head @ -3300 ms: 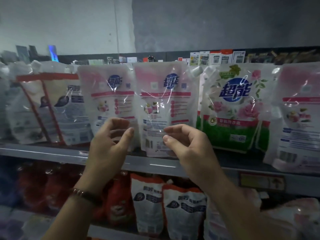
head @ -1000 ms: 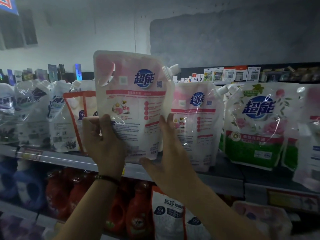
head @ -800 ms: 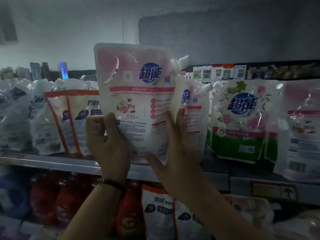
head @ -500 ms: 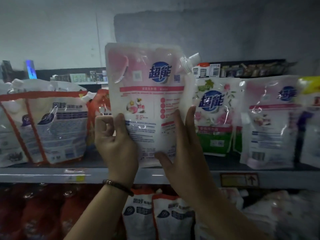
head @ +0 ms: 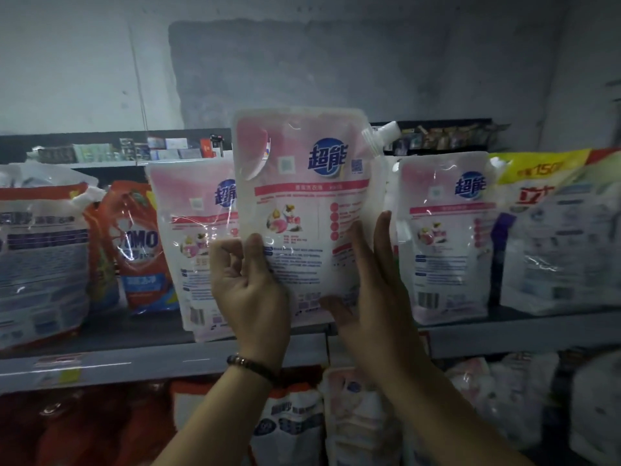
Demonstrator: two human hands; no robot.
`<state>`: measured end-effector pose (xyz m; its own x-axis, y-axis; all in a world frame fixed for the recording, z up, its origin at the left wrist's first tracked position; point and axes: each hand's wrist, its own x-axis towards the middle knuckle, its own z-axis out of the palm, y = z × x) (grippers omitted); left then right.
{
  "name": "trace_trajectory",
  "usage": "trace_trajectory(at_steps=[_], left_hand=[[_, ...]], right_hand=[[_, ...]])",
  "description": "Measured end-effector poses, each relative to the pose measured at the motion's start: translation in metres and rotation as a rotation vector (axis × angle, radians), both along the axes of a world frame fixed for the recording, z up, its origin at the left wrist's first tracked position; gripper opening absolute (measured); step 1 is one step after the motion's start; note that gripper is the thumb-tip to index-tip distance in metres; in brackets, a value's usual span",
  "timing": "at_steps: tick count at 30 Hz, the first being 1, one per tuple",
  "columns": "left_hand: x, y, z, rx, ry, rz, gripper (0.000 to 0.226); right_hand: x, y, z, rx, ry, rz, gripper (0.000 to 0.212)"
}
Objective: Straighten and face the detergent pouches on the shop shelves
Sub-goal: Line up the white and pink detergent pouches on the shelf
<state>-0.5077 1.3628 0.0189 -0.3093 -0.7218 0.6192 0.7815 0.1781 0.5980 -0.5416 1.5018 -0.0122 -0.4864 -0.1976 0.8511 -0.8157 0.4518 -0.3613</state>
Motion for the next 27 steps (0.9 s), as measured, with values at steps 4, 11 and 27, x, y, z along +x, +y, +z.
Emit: trace_trajectory(at_steps=[4, 11, 27], left_hand=[[-0.015, 0.02, -0.005, -0.015, -0.007, -0.015, 0.022], [-0.035, 0.034, -0.016, -0.014, -0.067, -0.013, 0.02], [-0.04, 0.008, -0.043, -0.247, -0.406, -0.048, 0.026]], right_hand=[[-0.018, 0.019, -0.005, -0.049, 0.029, -0.032, 0.113], [-0.039, 0.031, -0.017, -0.052, -0.006, -0.089, 0.113], [-0.037, 0.029, -0.027, 0.001, -0.17, -0.128, 0.092]])
